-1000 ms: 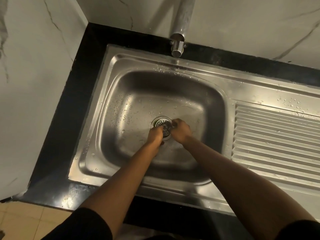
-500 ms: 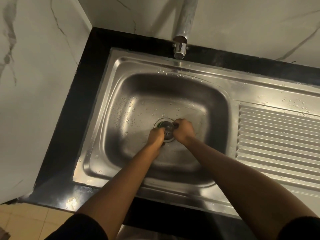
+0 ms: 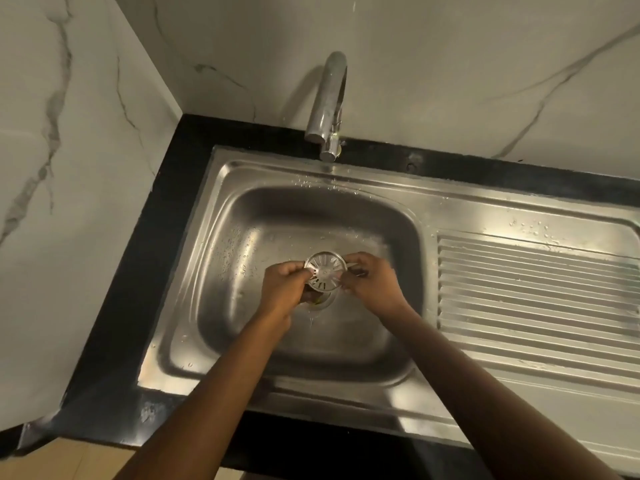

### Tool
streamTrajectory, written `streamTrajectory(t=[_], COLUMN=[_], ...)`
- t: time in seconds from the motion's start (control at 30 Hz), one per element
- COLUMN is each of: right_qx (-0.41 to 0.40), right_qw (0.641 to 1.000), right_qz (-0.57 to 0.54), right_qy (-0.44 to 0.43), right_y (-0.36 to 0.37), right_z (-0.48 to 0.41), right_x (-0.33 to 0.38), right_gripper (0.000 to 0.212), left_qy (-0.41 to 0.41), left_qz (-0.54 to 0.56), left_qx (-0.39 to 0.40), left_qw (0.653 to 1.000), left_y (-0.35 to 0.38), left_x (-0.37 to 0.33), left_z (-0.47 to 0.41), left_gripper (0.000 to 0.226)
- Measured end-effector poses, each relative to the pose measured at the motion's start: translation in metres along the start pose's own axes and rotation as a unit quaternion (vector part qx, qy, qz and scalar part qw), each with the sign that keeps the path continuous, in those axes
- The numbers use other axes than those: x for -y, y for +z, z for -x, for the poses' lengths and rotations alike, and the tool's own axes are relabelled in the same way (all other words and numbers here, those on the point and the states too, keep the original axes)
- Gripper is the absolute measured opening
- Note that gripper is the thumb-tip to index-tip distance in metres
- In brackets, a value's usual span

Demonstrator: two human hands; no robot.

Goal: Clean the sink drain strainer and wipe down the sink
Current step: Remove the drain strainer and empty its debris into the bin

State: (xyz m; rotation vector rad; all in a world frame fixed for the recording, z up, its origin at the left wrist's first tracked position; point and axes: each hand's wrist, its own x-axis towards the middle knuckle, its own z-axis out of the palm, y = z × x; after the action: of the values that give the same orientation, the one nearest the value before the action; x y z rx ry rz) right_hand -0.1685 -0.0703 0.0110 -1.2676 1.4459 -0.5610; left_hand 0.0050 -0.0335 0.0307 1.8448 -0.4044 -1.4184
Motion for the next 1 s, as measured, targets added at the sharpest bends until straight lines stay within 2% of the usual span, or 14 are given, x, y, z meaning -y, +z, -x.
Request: streamTrajectory(t=[0.23, 0.43, 0.57, 0.67, 0.77, 0.87, 1.0], right_qx=[-0.077, -0.148, -0.188, -0.211, -0.218, -0.228, -0.235], right_qw=[0.994, 0.983, 0.979, 0.977, 0.976, 0.973, 0.971], right_qz=[-0.060, -0.093, -0.077, -0.037, -0.014, 0.000, -0.001], right_qy=[-0.043, -0.045, -0.030, -0.016, 0.008, 0.027, 0.041], right_y=[-0.055, -0.107, -0.136, -0.150, -0.158, -0.163, -0.165], right_z=[-0.007, -0.038, -0.069, -0.092, -0.110, -0.122, -0.130], right_x=[0.042, 0.063, 0.063, 0.062, 0.065, 0.067, 0.066], right_gripper=[0.011, 0.014, 0.012, 0.010, 0.015, 0.021, 0.018], left_qy=[0.095, 0.121, 0.158, 0.153, 0.161, 0.168, 0.176], left_qz=[0.019, -0.009, -0.052, -0.054, -0.056, -0.057, -0.070], left_qx=[0.045, 0.098, 0.075, 0.058, 0.035, 0.024, 0.020], left_qw=[0.994, 0.988, 0.983, 0.985, 0.985, 0.984, 0.982], left_y=[0.036, 0.089, 0.130, 0.154, 0.172, 0.183, 0.189], left_x=[-0.059, -0.097, -0.117, -0.126, -0.133, -0.139, -0.146], left_z=[0.009, -0.013, -0.037, -0.052, -0.063, -0.072, -0.079], left_gripper=[0.007, 0.019, 0.017, 0.008, 0.029, 0.034, 0.021])
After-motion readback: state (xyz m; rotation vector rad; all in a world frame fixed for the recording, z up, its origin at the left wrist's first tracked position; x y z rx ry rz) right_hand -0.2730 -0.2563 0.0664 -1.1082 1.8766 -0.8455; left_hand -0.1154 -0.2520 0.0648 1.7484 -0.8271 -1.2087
